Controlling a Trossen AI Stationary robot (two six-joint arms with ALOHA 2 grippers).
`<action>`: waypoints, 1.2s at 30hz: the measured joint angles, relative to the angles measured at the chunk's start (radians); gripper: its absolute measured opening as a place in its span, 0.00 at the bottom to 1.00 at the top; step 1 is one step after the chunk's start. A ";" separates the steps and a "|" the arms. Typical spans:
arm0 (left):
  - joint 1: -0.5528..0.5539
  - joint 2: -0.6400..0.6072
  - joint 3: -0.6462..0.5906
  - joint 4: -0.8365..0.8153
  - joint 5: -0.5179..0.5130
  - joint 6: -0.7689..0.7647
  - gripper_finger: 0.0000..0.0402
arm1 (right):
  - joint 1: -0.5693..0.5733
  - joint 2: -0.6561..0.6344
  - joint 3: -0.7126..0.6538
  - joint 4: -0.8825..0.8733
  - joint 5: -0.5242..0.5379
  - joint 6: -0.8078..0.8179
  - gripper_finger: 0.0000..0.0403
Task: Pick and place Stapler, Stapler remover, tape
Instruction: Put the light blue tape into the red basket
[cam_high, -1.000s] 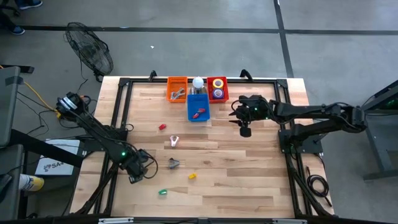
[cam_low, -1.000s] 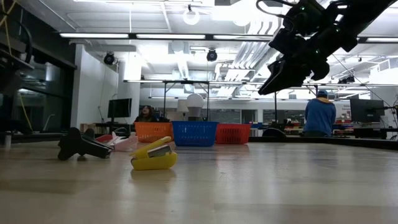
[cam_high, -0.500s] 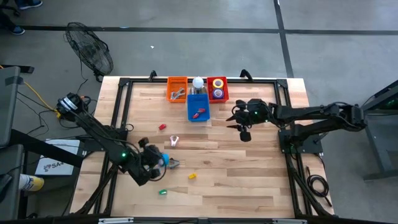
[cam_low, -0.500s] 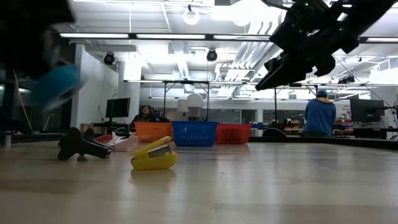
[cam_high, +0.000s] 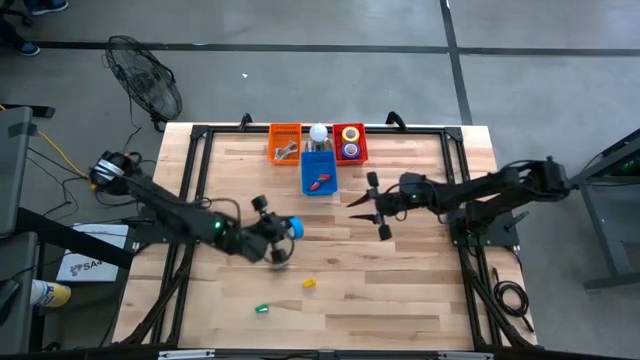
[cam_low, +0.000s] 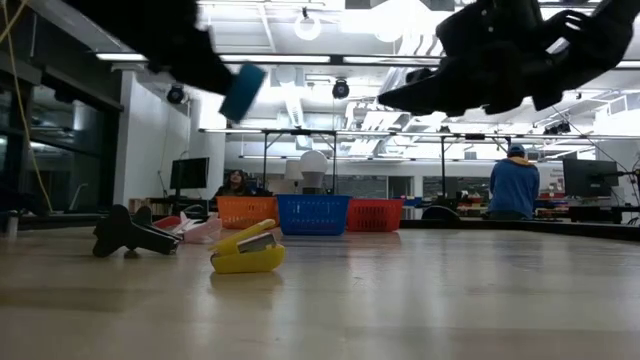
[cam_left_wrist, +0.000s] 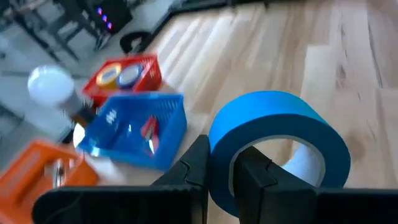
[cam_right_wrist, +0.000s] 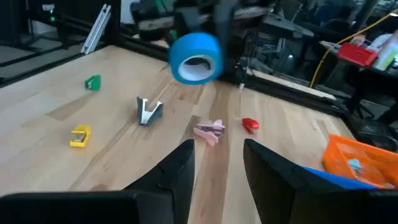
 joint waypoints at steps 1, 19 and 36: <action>0.025 0.000 0.000 0.039 0.022 0.047 0.09 | 0.005 0.022 0.012 0.000 -0.001 -0.006 0.33; 0.253 0.000 0.000 0.274 0.257 0.304 0.09 | 0.009 0.337 0.308 0.037 -0.061 -0.028 0.59; 0.262 0.040 0.000 0.281 0.238 0.304 0.09 | 0.038 0.376 0.376 0.032 -0.089 -0.041 0.50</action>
